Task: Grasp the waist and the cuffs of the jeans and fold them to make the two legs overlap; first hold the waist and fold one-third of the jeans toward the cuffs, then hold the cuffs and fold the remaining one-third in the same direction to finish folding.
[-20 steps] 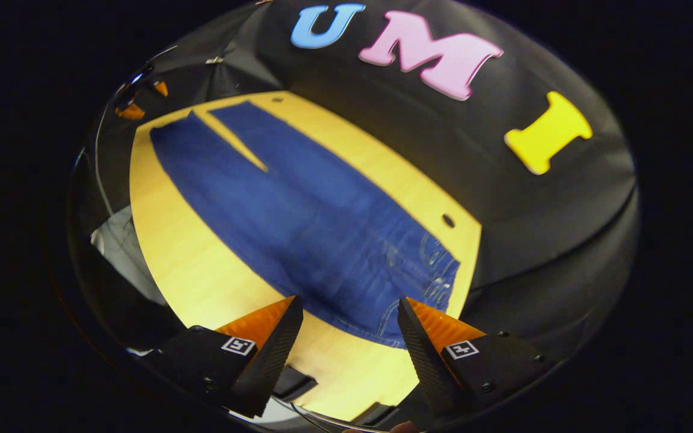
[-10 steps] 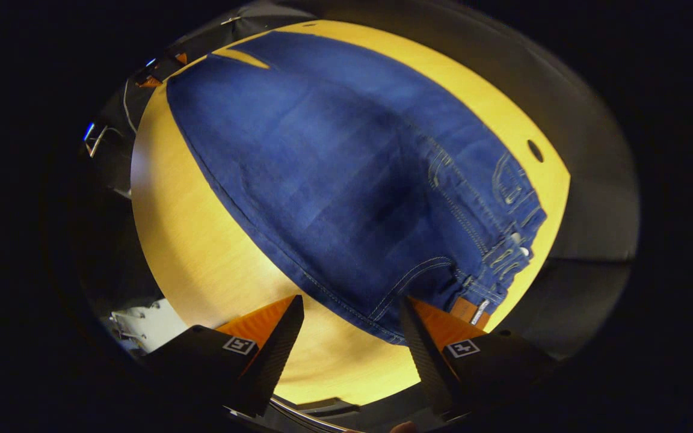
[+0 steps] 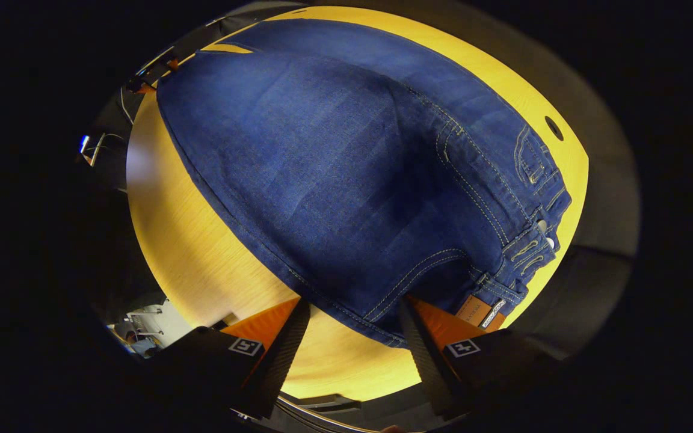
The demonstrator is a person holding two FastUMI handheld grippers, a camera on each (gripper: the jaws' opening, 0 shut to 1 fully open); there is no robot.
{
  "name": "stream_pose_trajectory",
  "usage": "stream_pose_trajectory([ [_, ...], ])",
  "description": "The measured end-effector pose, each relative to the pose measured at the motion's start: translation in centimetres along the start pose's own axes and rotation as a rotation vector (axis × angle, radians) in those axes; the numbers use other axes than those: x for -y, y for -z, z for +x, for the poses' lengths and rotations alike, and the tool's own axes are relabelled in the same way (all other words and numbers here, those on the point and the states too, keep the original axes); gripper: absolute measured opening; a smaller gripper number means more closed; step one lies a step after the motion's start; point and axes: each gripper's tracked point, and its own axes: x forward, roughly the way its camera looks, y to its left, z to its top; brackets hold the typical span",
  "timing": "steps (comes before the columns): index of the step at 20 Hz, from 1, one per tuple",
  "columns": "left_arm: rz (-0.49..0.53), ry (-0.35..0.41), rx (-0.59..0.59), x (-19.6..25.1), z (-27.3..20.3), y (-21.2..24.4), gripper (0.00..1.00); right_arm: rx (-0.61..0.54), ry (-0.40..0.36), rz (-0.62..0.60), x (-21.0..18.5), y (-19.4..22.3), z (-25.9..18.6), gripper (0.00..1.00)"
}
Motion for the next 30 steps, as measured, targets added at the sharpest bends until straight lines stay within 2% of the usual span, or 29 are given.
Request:
stream_pose_trajectory([
  [2,-0.008,0.004,-0.003,-0.2,-0.3,-0.6,0.94,-0.024,0.003,0.051,0.1,0.1,0.0,0.95],
  [3,-0.002,0.000,0.005,0.1,-0.4,-1.1,0.91,-0.031,0.003,0.087,0.3,-0.3,0.0,0.82],
  [4,-0.013,-0.006,0.000,-0.3,-0.3,-1.4,0.88,-0.035,0.007,0.124,0.8,-0.8,-0.1,0.87],
  [5,-0.033,-0.021,0.009,-0.9,-0.4,-1.7,0.83,-0.016,0.020,0.167,1.6,-1.7,-0.2,0.66],
  [7,-0.084,-0.075,0.040,-2.3,-0.5,-2.8,0.44,0.020,0.036,0.259,2.4,-2.7,-0.5,0.23],
  [8,-0.117,-0.079,0.038,-2.3,-0.2,-2.5,0.05,0.034,0.045,0.287,2.2,-2.5,-0.7,0.18],
  [9,-0.138,-0.078,0.031,-2.0,-0.3,-2.9,0.07,0.047,0.050,0.309,2.4,-2.4,-0.7,0.13],
  [10,-0.155,-0.076,0.025,-1.8,-0.2,-2.9,0.06,0.066,0.059,0.327,2.7,-2.3,-0.7,0.13],
  [12,-0.170,-0.104,0.025,-2.4,-0.6,-2.9,0.06,0.105,0.063,0.368,2.6,-2.3,-1.3,0.06],
  [18,-0.352,-0.195,0.120,-6.2,-4.7,-5.5,0.06,0.312,0.118,0.451,4.2,-5.5,-6.6,0.05],
  [21,-0.392,-0.270,0.154,-9.3,-7.3,-7.0,0.06,0.443,0.150,0.500,6.5,-8.7,-10.4,0.05],
  [25,-0.445,-0.367,0.219,-15.2,-11.6,-10.2,0.06,0.526,0.192,0.524,9.6,-12.2,-13.0,0.05],
  [30,-0.515,-0.446,0.170,-24.0,-10.7,-13.6,0.06,0.576,0.277,0.542,14.6,-17.7,-12.9,0.05],
])
